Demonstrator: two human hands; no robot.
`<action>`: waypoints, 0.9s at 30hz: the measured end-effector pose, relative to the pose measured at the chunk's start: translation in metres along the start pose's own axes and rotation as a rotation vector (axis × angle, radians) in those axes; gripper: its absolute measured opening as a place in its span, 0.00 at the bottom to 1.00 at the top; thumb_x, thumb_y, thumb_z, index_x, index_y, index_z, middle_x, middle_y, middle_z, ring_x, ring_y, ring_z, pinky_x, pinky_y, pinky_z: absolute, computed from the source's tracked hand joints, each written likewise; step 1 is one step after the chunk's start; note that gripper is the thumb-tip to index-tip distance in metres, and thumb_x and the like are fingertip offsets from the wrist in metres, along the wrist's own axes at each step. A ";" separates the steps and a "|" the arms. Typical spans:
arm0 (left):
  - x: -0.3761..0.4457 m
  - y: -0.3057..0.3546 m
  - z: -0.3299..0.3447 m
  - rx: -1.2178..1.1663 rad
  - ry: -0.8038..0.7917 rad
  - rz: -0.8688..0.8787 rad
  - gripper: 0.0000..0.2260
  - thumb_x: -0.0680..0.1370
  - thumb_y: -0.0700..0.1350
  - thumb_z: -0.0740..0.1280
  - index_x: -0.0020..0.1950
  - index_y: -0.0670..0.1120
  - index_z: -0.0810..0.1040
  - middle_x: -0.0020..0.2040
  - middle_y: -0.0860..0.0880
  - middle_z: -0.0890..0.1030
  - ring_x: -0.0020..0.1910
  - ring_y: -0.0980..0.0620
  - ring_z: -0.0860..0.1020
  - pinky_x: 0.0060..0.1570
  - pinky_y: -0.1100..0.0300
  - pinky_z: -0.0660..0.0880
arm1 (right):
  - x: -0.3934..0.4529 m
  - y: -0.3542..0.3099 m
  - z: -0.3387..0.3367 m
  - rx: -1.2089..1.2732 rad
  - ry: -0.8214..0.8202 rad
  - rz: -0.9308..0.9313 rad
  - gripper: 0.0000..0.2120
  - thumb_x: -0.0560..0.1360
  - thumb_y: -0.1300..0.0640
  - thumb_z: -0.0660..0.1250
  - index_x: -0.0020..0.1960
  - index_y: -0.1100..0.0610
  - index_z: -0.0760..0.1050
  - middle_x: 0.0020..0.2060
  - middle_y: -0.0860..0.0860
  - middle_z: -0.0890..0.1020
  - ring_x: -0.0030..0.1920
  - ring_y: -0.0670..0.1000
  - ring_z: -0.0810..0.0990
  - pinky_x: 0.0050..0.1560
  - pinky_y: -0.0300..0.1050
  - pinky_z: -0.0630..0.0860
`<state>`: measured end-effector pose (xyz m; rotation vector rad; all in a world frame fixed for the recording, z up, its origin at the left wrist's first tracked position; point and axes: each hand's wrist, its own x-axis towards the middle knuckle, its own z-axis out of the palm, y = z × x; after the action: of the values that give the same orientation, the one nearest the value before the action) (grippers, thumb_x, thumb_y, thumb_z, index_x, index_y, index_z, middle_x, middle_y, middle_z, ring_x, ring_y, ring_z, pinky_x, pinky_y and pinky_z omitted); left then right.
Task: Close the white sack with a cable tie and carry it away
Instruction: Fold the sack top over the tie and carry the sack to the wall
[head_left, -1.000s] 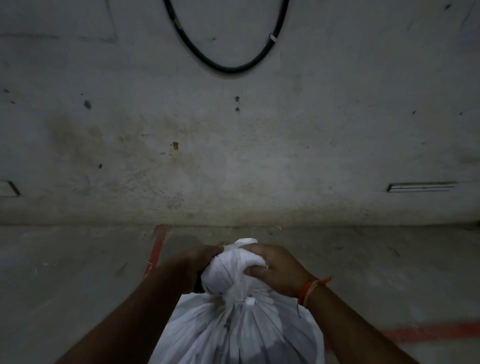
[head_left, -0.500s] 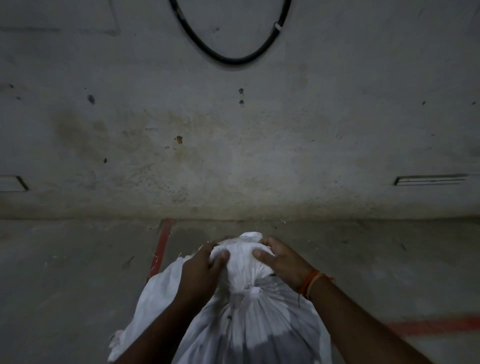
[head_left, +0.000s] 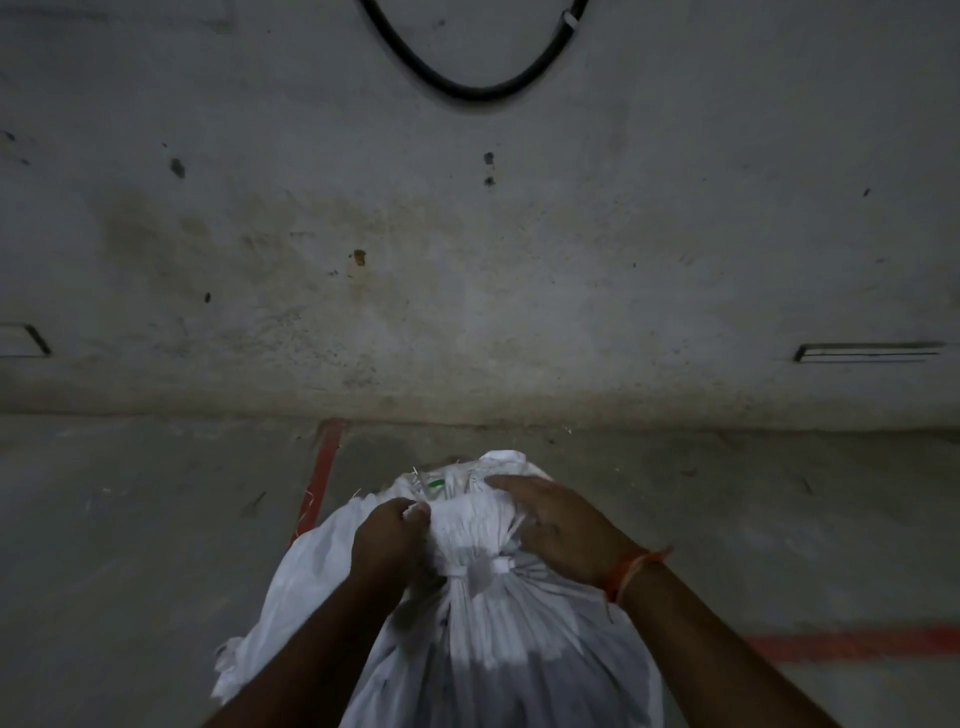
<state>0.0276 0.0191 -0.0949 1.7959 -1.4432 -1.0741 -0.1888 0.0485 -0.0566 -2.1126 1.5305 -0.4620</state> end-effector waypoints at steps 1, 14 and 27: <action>-0.001 0.000 0.000 0.004 0.000 0.004 0.11 0.82 0.44 0.61 0.44 0.47 0.81 0.38 0.47 0.82 0.41 0.45 0.81 0.43 0.52 0.76 | -0.005 -0.004 -0.002 -0.004 -0.136 -0.011 0.34 0.76 0.55 0.65 0.79 0.49 0.57 0.79 0.51 0.61 0.78 0.50 0.58 0.78 0.42 0.54; -0.003 -0.023 0.003 0.050 -0.136 -0.055 0.12 0.83 0.44 0.60 0.61 0.45 0.81 0.54 0.44 0.84 0.51 0.45 0.82 0.54 0.49 0.81 | -0.016 0.009 0.074 -0.335 -0.016 0.057 0.44 0.72 0.47 0.69 0.80 0.47 0.48 0.72 0.48 0.65 0.68 0.53 0.66 0.67 0.45 0.70; -0.031 -0.056 -0.017 0.766 -0.345 0.531 0.63 0.55 0.77 0.71 0.73 0.69 0.28 0.80 0.51 0.31 0.80 0.41 0.53 0.72 0.43 0.68 | -0.018 0.022 0.081 -0.221 0.019 0.137 0.35 0.75 0.41 0.68 0.78 0.49 0.60 0.72 0.49 0.71 0.71 0.52 0.67 0.71 0.43 0.65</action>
<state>0.0669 0.0620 -0.1264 1.5372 -2.6163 -0.5939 -0.1688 0.0753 -0.1358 -2.1503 1.7955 -0.2758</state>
